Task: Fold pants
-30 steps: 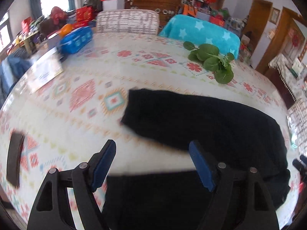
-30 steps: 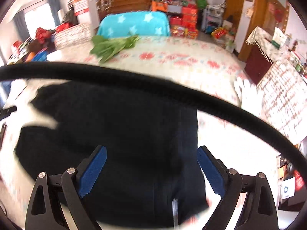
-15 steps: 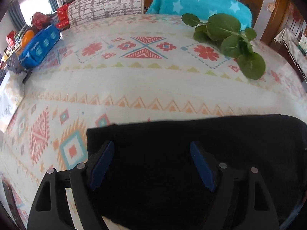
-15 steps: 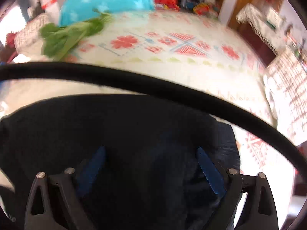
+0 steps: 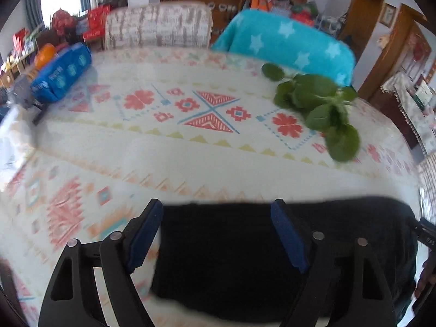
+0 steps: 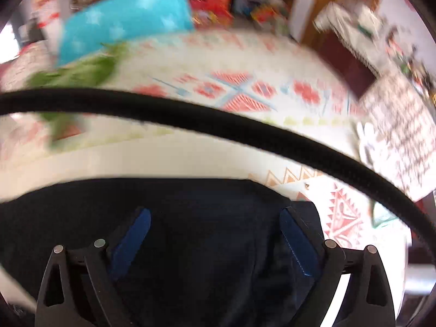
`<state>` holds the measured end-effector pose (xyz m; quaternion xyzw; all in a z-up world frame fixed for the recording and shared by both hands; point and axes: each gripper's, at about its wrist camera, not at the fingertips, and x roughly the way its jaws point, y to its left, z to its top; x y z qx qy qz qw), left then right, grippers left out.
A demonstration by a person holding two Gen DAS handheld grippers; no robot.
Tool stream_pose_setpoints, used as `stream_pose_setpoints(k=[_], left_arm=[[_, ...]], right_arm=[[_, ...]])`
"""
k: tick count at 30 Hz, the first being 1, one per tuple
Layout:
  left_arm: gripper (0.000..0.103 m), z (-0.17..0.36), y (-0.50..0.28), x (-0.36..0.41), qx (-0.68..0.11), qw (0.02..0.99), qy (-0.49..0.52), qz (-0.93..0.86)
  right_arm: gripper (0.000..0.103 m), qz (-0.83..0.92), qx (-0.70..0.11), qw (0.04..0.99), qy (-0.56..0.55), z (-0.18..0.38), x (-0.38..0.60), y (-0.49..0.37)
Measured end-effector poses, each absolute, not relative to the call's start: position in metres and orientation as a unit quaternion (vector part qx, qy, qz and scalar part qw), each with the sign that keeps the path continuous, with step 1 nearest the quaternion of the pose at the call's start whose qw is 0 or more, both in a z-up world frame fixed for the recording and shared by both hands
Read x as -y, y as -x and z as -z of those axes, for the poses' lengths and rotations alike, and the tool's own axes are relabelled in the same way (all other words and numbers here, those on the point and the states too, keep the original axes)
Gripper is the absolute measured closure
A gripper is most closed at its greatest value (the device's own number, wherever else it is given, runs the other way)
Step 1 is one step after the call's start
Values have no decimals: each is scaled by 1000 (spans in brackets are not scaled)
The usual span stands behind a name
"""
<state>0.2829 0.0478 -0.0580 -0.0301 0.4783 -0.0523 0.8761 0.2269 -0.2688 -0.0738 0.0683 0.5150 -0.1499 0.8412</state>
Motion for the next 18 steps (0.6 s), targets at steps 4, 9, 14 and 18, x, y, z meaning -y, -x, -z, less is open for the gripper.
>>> stream_pose_setpoints(k=[4, 9, 14, 18], left_arm=[[22, 36, -197, -60, -459, 886, 15, 70], [22, 51, -123, -65, -492, 864, 54, 88], [22, 88, -95, -49, -510, 858, 1, 67], [21, 108, -85, -48, -520, 853, -38, 39]], right_arm=[[5, 90, -476, 874, -40, 39, 234, -145], [5, 85, -489, 863, -92, 44, 239, -50], [5, 145, -525, 837, -49, 79, 244, -24], [5, 156, -548, 821, -26, 94, 241, -19]])
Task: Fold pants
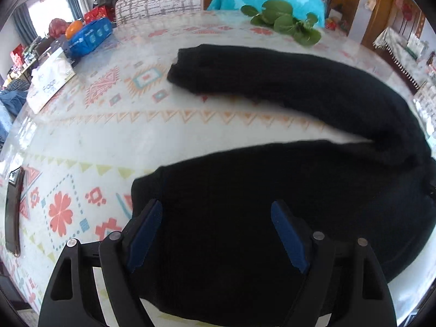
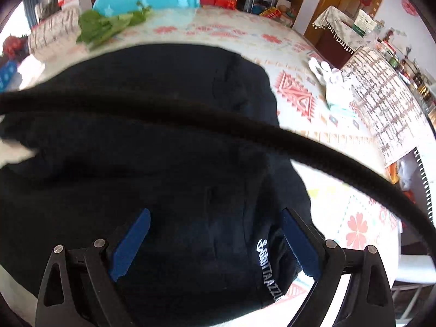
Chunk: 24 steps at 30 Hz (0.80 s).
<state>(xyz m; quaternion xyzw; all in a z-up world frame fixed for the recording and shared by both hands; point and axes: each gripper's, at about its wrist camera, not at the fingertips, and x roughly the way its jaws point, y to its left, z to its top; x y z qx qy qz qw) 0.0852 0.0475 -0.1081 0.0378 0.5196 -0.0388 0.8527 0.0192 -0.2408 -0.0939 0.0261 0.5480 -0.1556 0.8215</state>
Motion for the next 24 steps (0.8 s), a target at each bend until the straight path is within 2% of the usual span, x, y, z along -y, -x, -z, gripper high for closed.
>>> stream_pose_setpoints(k=[5, 10, 12, 13, 18, 24], left_arm=[[14, 112, -70, -55, -515, 856, -29, 31], [10, 114, -56, -56, -501, 864, -28, 31], [9, 114, -48, -57, -499, 866, -28, 33], [8, 114, -46, -56, -499, 866, -29, 34], [8, 114, -27, -59, -498, 866, -32, 34], [8, 113, -2, -63, -499, 865, -36, 36]], right_arm=[[1, 156, -558, 813, -50, 101, 246, 1], [0, 147, -559, 815, -47, 106, 259, 36], [0, 139, -561, 812, -82, 111, 273, 51], [0, 133, -567, 805, -113, 115, 284, 57], [0, 131, -566, 811, -70, 116, 284, 69], [0, 133, -565, 811, -74, 121, 291, 96]])
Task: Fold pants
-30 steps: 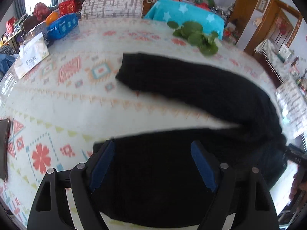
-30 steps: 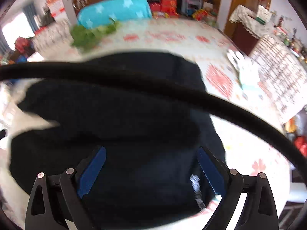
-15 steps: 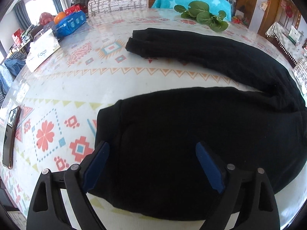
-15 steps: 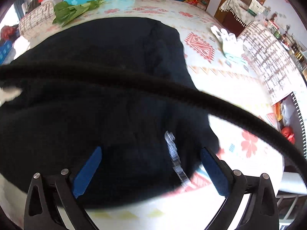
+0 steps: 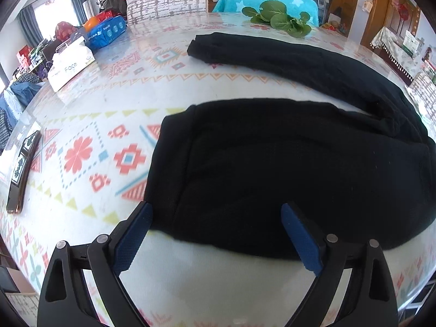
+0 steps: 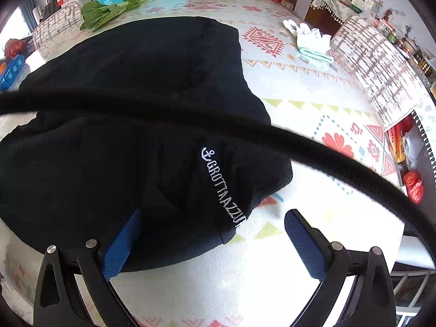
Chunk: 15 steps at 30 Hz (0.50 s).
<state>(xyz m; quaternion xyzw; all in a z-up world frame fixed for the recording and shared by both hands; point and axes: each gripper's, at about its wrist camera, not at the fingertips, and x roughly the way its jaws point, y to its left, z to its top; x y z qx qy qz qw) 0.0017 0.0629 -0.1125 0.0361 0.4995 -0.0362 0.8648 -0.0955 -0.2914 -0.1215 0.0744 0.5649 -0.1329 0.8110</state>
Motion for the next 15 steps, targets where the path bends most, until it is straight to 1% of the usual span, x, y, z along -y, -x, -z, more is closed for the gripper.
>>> stream_pose_setpoints(k=[2, 3, 6, 8, 10, 12, 15], left_arm=[[10, 109, 3, -66, -509, 860, -32, 25], [14, 104, 5, -71, -506, 862, -17, 20], [14, 84, 1, -91, -483, 875, 39, 5], [14, 82, -14, -97, -488, 871, 59, -7], [14, 85, -28, -89, -487, 873, 29, -33], [14, 92, -37, -70, -482, 872, -49, -71], [13, 104, -40, -49, -482, 861, -137, -92]], right_arm=[[0, 129, -567, 810, -78, 119, 294, 93], [1, 128, -565, 811, -81, 107, 304, 100], [2, 130, -518, 843, -69, 87, 308, 97], [2, 118, -490, 861, -66, 74, 305, 99], [1, 98, -481, 869, -64, 71, 299, 92], [1, 84, -487, 868, -46, 78, 289, 85], [1, 68, -488, 870, -1, 87, 265, 79]])
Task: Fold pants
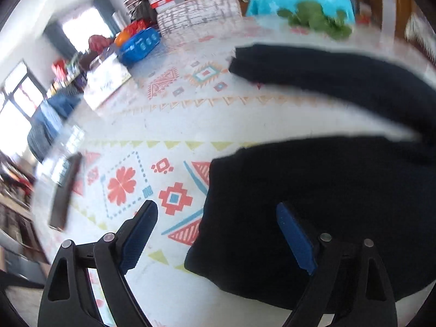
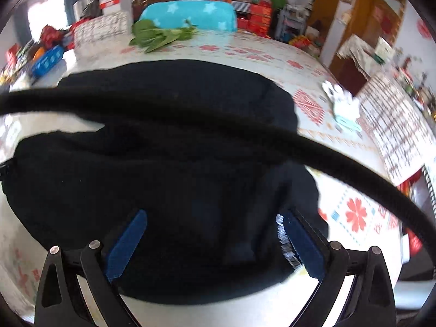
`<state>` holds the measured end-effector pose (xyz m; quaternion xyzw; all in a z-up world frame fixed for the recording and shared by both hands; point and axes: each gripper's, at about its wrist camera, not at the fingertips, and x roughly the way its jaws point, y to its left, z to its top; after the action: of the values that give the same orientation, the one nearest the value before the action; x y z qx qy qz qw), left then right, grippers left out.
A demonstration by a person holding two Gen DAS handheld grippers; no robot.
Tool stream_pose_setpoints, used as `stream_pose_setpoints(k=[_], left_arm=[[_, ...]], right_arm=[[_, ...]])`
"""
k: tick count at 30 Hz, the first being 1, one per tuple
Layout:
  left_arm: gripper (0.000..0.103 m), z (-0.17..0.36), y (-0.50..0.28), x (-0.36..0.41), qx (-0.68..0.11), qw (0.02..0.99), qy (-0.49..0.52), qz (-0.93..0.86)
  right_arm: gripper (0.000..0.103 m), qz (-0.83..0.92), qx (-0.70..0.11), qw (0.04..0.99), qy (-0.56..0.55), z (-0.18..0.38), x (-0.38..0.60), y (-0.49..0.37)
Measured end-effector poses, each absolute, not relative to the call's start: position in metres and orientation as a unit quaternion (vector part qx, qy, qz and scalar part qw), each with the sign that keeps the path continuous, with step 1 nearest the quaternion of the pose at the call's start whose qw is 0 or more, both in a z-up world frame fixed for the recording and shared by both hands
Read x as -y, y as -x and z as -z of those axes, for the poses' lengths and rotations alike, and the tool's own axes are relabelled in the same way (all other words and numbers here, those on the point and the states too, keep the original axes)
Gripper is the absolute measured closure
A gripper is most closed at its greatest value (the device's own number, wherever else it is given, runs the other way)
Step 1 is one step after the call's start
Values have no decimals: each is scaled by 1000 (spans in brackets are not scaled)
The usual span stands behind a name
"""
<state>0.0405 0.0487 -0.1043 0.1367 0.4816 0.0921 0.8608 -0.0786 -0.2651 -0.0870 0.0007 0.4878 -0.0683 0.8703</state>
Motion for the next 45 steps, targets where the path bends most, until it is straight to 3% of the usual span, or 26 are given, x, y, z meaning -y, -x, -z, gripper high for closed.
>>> stream_pose_setpoints(k=[5, 8, 11, 20, 31, 45], left_arm=[[13, 105, -34, -52, -481, 852, -178, -104], [12, 96, -34, -77, -507, 849, -125, -83], [12, 62, -37, -90, -480, 873, -73, -47], [12, 22, -163, -99, -464, 883, 51, 45], [12, 67, -297, -83, -491, 863, 42, 111], [12, 99, -334, -70, -512, 839, 42, 181]], right_arm=[[2, 55, -517, 854, -6, 97, 224, 78], [2, 43, -537, 843, -19, 109, 230, 80], [2, 40, -531, 845, -44, 97, 245, 72], [1, 73, -468, 874, -106, 48, 311, -6], [2, 93, -482, 849, -196, 48, 364, -108], [2, 61, -545, 820, -160, 87, 356, -207]])
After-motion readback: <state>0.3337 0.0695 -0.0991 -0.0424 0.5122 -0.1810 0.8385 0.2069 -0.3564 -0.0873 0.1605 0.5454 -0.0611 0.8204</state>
